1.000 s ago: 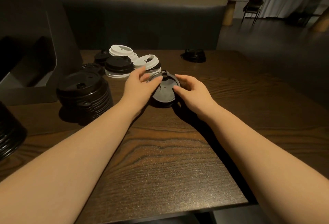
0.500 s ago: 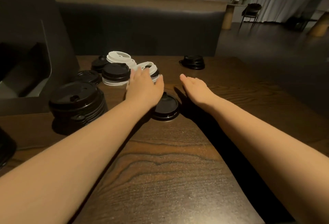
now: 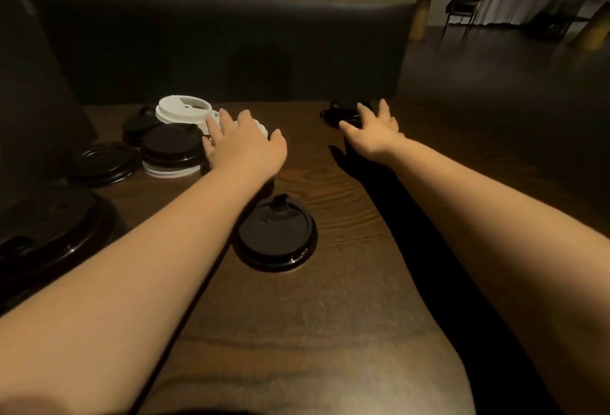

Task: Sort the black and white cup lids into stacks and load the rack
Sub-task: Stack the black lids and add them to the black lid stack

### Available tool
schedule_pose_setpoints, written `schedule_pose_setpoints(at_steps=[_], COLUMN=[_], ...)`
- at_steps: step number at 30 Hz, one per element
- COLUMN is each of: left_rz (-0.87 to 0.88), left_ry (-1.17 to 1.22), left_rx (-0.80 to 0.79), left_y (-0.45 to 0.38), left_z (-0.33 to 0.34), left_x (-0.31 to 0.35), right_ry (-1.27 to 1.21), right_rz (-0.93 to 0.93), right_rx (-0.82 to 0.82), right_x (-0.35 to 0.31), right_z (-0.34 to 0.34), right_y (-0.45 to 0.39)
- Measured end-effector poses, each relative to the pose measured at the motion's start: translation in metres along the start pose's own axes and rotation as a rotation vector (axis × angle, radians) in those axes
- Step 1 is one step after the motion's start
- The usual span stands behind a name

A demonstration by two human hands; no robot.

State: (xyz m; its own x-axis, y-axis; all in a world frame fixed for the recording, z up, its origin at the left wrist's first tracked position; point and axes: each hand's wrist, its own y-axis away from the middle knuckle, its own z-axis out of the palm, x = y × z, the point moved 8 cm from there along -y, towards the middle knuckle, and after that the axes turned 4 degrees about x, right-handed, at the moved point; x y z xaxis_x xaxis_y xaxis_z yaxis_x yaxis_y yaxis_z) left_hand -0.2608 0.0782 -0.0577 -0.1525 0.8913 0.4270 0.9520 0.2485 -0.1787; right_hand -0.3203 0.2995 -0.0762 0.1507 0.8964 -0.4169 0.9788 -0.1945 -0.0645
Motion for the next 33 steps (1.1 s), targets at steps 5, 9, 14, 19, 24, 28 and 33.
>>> schedule_pose_setpoints(at_steps=[5,9,14,19,24,28,33], left_rz=[-0.031,0.019,0.069,0.186,0.136,-0.086,-0.253], left_ry=[-0.095,-0.177,-0.139,-0.071,-0.098,-0.062,-0.074], left_rx=[-0.045,-0.13,-0.107,-0.169,-0.133,0.022,0.039], left_y=[-0.018,-0.017,-0.001,0.028,0.052,0.05,0.038], left_z=[0.005,0.018,0.009,0.006,-0.011,-0.034,-0.035], left_x=[0.004,0.0,0.005,0.008,-0.002,-0.032,-0.069], right_ry=[0.131,0.082,0.1,0.063,0.169,0.084,-0.164], right_rz=[-0.105,-0.121,-0.291,-0.419,-0.59,-0.593,-0.526], right_rx=[0.005,-0.084,-0.079,-0.13,-0.034,0.213,0.113], right_x=[-0.019,-0.01,-0.015,-0.026,-0.048,-0.074,-0.11], right_z=[0.004,0.02,0.013,0.004,-0.009,-0.029,-0.01], right_y=[-0.033,-0.04,-0.01,0.043,0.093,0.101,0.079])
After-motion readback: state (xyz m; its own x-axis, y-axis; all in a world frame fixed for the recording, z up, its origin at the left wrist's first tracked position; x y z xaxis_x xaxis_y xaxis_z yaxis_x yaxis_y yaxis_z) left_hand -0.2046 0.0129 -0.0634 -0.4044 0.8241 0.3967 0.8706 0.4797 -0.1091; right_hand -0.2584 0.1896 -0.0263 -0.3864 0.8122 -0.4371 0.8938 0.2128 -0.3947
